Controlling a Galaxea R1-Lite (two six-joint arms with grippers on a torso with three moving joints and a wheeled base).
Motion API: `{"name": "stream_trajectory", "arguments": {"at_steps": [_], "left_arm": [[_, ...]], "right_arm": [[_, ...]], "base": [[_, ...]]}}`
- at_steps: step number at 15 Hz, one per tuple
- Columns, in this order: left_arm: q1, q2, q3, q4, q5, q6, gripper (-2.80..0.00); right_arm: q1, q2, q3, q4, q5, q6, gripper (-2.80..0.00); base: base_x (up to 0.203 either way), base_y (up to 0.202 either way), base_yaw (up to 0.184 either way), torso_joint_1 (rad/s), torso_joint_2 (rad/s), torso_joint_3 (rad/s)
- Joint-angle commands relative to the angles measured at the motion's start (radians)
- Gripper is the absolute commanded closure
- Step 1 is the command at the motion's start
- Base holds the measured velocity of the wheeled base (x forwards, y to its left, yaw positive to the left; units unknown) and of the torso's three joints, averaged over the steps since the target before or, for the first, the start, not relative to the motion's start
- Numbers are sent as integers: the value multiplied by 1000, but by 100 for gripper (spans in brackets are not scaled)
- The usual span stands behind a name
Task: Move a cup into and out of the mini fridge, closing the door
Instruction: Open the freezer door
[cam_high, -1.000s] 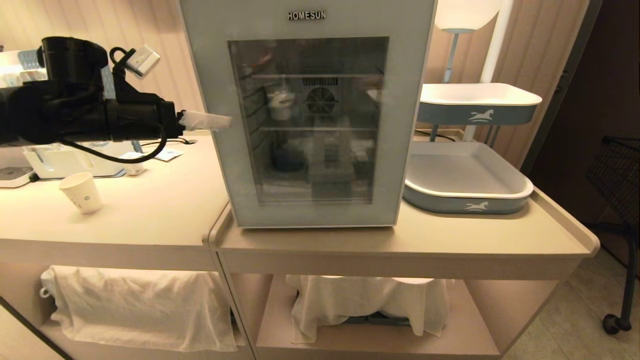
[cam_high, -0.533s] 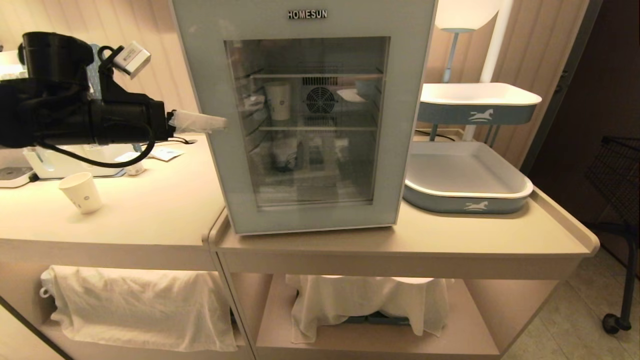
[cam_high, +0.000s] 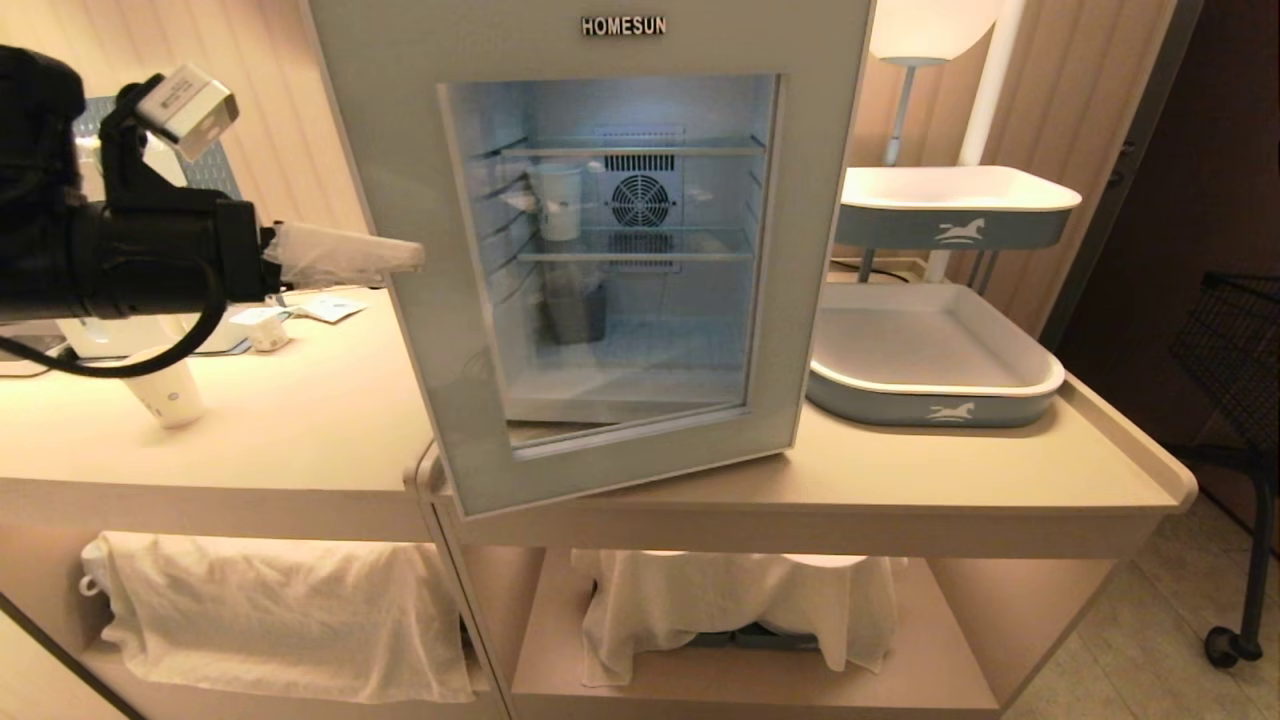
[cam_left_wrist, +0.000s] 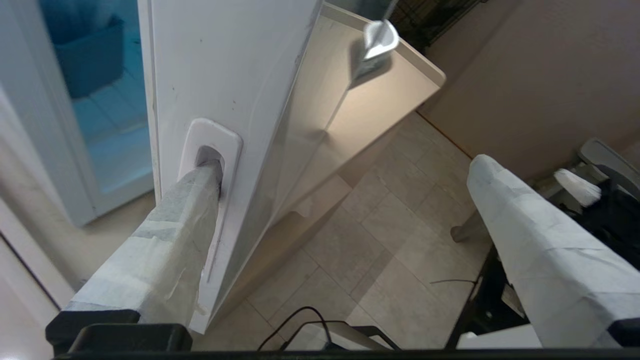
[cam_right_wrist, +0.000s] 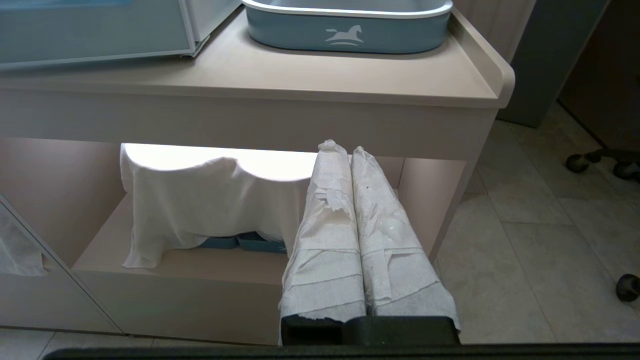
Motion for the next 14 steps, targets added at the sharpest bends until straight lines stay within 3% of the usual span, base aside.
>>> {"name": "stream_trajectory", "arguments": {"at_steps": [1,8,11,13,14], "left_arm": [[0,-85,55,0,-6,-1,-280],[11,-261,238,3,0,15,-280],[74,-293,252,12,-2,49,-280],[123,-300,256,45,-7,105,-280],[145,-304,259,73,-9,170,-280]], "right_arm": [[0,1,0,0,1,-1,0],[0,1,0,0,1,-1,0],[0,1,0,0,1,-1,0],[0,1,0,0,1,-1,0],[0,1,0,0,1,-1,0]], "base": [[0,0,0,0,0,0],[0,0,0,0,0,0],[0,0,0,0,0,0],[0,0,0,0,0,0],[0,0,0,0,0,0]]}}
